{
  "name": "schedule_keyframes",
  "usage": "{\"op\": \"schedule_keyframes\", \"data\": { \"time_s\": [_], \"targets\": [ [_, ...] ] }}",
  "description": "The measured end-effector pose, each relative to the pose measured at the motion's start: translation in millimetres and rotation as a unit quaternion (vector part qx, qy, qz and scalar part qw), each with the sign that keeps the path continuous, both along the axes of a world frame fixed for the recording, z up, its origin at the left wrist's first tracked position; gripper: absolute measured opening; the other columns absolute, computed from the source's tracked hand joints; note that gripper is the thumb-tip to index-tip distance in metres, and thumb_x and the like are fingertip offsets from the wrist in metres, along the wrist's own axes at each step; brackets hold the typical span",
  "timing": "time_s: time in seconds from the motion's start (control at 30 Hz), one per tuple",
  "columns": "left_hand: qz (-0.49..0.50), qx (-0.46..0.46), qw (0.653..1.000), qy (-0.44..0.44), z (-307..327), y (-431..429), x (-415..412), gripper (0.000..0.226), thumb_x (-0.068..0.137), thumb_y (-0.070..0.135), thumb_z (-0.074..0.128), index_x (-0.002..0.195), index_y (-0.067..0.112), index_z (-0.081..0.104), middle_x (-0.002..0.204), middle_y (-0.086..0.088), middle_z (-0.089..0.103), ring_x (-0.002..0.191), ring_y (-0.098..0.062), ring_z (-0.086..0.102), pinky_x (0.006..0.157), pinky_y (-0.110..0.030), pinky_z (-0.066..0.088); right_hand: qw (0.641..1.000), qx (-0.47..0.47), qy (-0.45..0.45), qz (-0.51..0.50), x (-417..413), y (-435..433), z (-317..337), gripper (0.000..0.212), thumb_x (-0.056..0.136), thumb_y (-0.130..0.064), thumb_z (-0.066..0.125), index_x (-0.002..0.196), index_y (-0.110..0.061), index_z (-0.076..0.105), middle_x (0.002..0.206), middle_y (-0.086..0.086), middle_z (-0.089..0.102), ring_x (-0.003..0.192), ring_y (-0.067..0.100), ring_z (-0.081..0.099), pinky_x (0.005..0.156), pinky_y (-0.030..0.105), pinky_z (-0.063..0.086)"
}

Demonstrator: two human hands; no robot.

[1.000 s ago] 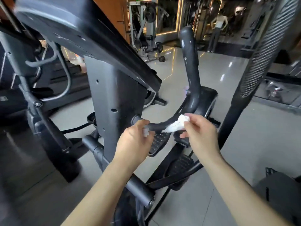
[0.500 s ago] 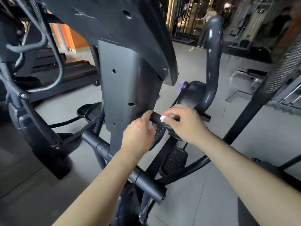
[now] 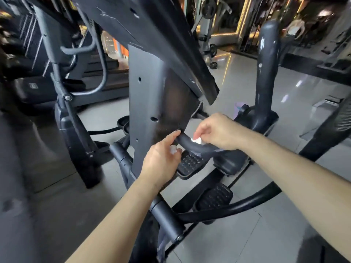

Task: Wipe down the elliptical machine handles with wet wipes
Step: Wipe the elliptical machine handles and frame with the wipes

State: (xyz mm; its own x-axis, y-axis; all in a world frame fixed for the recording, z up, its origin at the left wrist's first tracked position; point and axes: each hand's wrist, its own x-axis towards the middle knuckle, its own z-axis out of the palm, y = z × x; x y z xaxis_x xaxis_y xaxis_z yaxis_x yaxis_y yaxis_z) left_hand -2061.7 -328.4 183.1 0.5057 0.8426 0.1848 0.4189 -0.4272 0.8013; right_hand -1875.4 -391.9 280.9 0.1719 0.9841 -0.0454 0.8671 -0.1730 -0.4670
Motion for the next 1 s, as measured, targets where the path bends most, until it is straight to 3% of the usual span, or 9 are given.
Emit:
{"op": "schedule_keyframes", "data": {
  "time_s": [0.07,0.2,0.3,0.4,0.47,0.57,0.67,0.87,1.0],
  "targets": [
    [0.022,-0.023,0.999,-0.016,1.0,-6.2,3.3,0.052,0.098,0.023,0.055,0.142,0.051,0.048,0.059,0.018,0.055,0.08,-0.016,0.071,0.084,-0.041,0.058,0.999,-0.024,-0.019,0.029,14.9,-1.8,7.3,0.032,0.092,-0.006,0.064,0.089,-0.034,0.08,0.087,-0.015,0.076,0.086,0.003,0.071,0.083,0.025,0.058],
    [0.06,-0.057,0.995,-0.05,-0.3,-16.2,14.2,0.051,0.096,0.021,0.055,0.133,0.055,0.05,0.058,0.016,0.056,0.084,-0.021,0.073,0.081,-0.05,0.06,0.996,0.077,0.025,0.034,7.0,12.4,-11.0,0.02,0.095,-0.011,0.068,0.1,-0.024,0.083,0.1,-0.011,0.077,0.095,0.004,0.069,0.093,0.026,0.055],
    [0.076,-0.062,0.994,-0.048,0.3,-20.8,19.0,0.052,0.096,0.019,0.055,0.136,0.053,0.05,0.06,0.014,0.059,0.084,-0.021,0.072,0.081,-0.049,0.06,0.995,0.057,0.03,0.078,10.4,9.1,-10.1,0.02,0.094,-0.011,0.067,0.101,-0.021,0.083,0.093,-0.013,0.077,0.09,-0.001,0.069,0.089,0.028,0.057],
    [0.074,-0.061,0.994,-0.054,-0.5,-21.0,18.6,0.054,0.097,0.016,0.053,0.136,0.053,0.05,0.058,0.011,0.058,0.072,-0.02,0.067,0.076,-0.045,0.061,0.991,-0.022,-0.033,0.127,29.4,1.3,9.0,0.027,0.09,-0.011,0.064,0.098,-0.028,0.083,0.091,-0.017,0.078,0.088,-0.006,0.069,0.083,0.021,0.056],
    [0.063,-0.057,0.995,-0.052,0.7,-19.5,16.7,0.053,0.098,0.015,0.052,0.135,0.052,0.051,0.056,0.012,0.055,0.062,-0.017,0.058,0.072,-0.043,0.057,0.992,0.007,-0.011,0.123,27.7,6.3,10.4,0.024,0.089,-0.013,0.067,0.095,-0.03,0.083,0.088,-0.018,0.077,0.085,-0.009,0.067,0.078,0.014,0.052],
    [0.042,-0.051,0.997,-0.044,3.1,-15.2,14.6,0.049,0.098,0.014,0.051,0.129,0.051,0.054,0.055,0.007,0.054,0.065,-0.025,0.059,0.069,-0.045,0.055,0.989,0.079,0.084,0.096,3.9,18.2,-5.8,0.006,0.088,-0.026,0.078,0.089,-0.029,0.083,0.082,-0.018,0.074,0.08,-0.009,0.066,0.072,0.009,0.046],
    [0.035,-0.051,0.997,-0.037,3.9,-12.0,11.7,0.045,0.099,0.019,0.053,0.136,0.046,0.053,0.059,0.003,0.06,0.065,-0.023,0.06,0.074,-0.047,0.057,0.99,0.093,0.047,0.1,-8.4,14.2,-22.0,0.002,0.086,-0.033,0.08,0.085,-0.034,0.081,0.09,-0.017,0.068,0.088,-0.008,0.061,0.08,0.015,0.046],
    [0.014,-0.06,0.997,-0.044,-2.9,-6.7,7.8,0.052,0.097,0.017,0.053,0.135,0.052,0.05,0.053,0.01,0.042,0.064,-0.028,0.053,0.077,-0.057,0.057,0.994,0.012,-0.043,0.099,11.0,-20.3,0.9,0.013,0.087,-0.035,0.078,0.076,-0.041,0.075,0.087,-0.017,0.062,0.084,-0.011,0.054,0.071,0.017,0.037],
    [0.008,-0.046,0.998,-0.033,-2.1,-4.3,5.5,0.05,0.097,0.019,0.055,0.136,0.05,0.049,0.057,0.003,0.051,0.062,-0.025,0.055,0.077,-0.051,0.058,0.991,0.099,-0.003,0.091,-11.7,-2.0,-21.1,0.006,0.089,-0.023,0.077,0.086,-0.027,0.079,0.092,-0.012,0.063,0.087,-0.002,0.056,0.08,0.018,0.04]
  ]
}}
